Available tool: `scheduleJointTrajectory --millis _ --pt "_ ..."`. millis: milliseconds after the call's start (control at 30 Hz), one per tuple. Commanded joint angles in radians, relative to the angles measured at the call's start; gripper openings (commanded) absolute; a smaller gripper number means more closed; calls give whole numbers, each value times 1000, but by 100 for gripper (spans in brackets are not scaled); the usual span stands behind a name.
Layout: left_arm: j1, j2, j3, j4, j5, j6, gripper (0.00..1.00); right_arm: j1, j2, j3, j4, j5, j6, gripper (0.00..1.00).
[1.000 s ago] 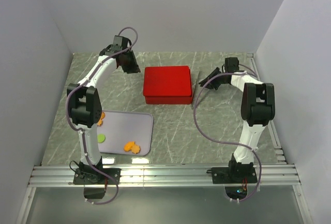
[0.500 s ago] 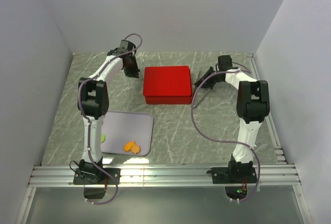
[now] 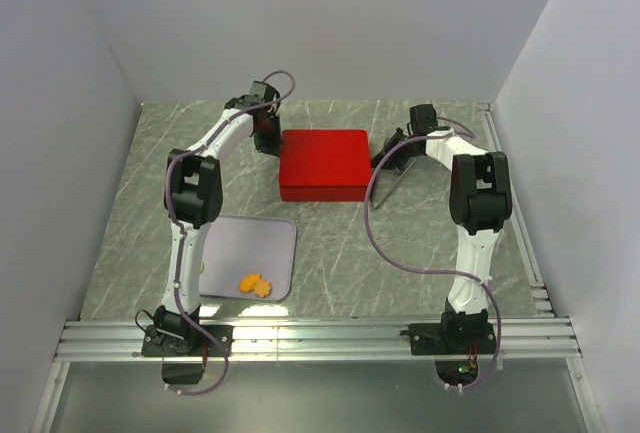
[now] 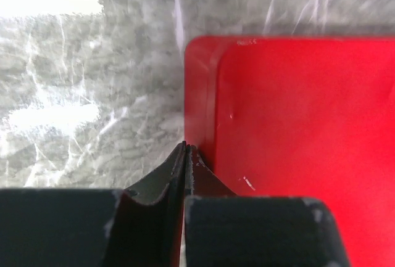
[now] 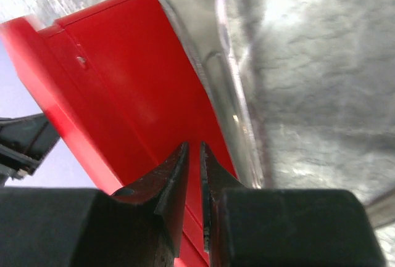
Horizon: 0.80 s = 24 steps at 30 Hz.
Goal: Pack the cookies
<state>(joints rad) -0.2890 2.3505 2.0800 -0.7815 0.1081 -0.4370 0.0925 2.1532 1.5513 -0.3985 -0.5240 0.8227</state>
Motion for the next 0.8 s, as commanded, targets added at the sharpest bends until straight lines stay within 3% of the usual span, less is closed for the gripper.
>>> scheduleJointTrajectory --millis 0,767 --pt "-27 -14 22 -27 19 40 6 38 16 43 16 -5 32 20" --pt "-90 -200 -182 -44 -54 47 1 70 -99 -60 36 13 58 15"
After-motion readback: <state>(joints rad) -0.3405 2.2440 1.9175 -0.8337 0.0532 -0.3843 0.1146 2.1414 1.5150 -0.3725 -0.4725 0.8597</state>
